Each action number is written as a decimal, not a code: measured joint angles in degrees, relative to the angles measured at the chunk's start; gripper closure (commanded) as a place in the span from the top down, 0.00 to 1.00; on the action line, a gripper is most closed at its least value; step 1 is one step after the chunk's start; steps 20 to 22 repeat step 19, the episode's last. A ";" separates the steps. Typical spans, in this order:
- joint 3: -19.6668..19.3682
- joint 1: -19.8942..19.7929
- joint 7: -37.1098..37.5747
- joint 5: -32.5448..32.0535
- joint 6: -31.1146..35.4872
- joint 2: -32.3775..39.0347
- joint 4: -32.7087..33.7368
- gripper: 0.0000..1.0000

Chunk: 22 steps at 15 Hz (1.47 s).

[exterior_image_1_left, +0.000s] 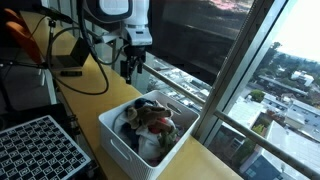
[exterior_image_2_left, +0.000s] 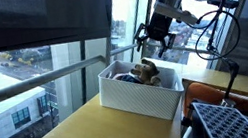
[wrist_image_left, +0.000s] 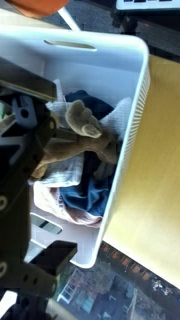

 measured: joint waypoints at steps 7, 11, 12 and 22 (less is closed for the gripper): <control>2.48 0.54 1.37 0.08 0.26 -0.02 -1.59 1.00; 2.47 0.54 1.37 0.08 0.26 -0.02 -1.58 1.00; 2.47 0.53 1.37 0.08 0.26 -0.02 -1.58 1.00; 2.47 0.53 1.37 0.08 0.26 -0.02 -1.58 1.00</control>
